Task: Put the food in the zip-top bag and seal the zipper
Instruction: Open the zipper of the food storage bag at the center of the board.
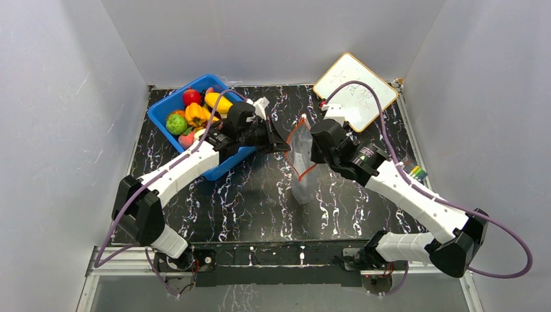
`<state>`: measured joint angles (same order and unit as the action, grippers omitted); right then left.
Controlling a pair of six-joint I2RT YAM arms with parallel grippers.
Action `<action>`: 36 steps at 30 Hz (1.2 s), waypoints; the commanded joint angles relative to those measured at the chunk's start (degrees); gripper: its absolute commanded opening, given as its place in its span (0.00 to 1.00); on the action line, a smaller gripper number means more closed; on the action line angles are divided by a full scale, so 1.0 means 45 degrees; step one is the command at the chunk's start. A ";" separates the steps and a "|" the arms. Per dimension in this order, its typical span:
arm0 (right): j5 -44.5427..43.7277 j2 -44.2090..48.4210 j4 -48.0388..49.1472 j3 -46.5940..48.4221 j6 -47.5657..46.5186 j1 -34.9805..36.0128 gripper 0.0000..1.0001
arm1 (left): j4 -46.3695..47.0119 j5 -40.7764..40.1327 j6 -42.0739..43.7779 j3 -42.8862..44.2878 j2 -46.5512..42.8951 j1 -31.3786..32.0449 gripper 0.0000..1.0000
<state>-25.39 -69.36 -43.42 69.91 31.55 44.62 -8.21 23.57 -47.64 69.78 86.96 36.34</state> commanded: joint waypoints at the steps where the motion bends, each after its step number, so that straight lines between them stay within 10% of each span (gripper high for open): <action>1: -0.1463 0.0515 -0.0671 0.0773 -0.0575 0.0006 0.14 | 0.0237 0.0884 -0.0671 0.0590 0.0381 0.0147 0.00; 7: -0.3369 0.0137 -0.1478 0.0961 -0.1160 -0.0351 0.12 | -0.1582 -0.0291 0.0108 0.1245 0.0666 0.0148 0.00; 15: -0.1313 0.0734 -0.0834 0.0807 -0.1941 -0.0828 0.00 | -0.2184 -0.0770 0.0928 0.1549 0.0825 0.0148 0.00; 27: -0.0977 0.1641 -0.0676 0.0076 -0.3501 -0.0842 0.00 | -0.2569 -0.0208 0.2265 0.1884 0.0190 0.0148 0.94; 36: -0.2132 0.1413 -0.2962 0.1666 -0.3350 -0.0858 0.00 | -0.5442 -0.4256 0.4708 0.2697 -0.1140 0.0128 0.98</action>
<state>-29.87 -61.91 -52.60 71.55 16.73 40.86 -26.09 15.20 -32.97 79.94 87.39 36.93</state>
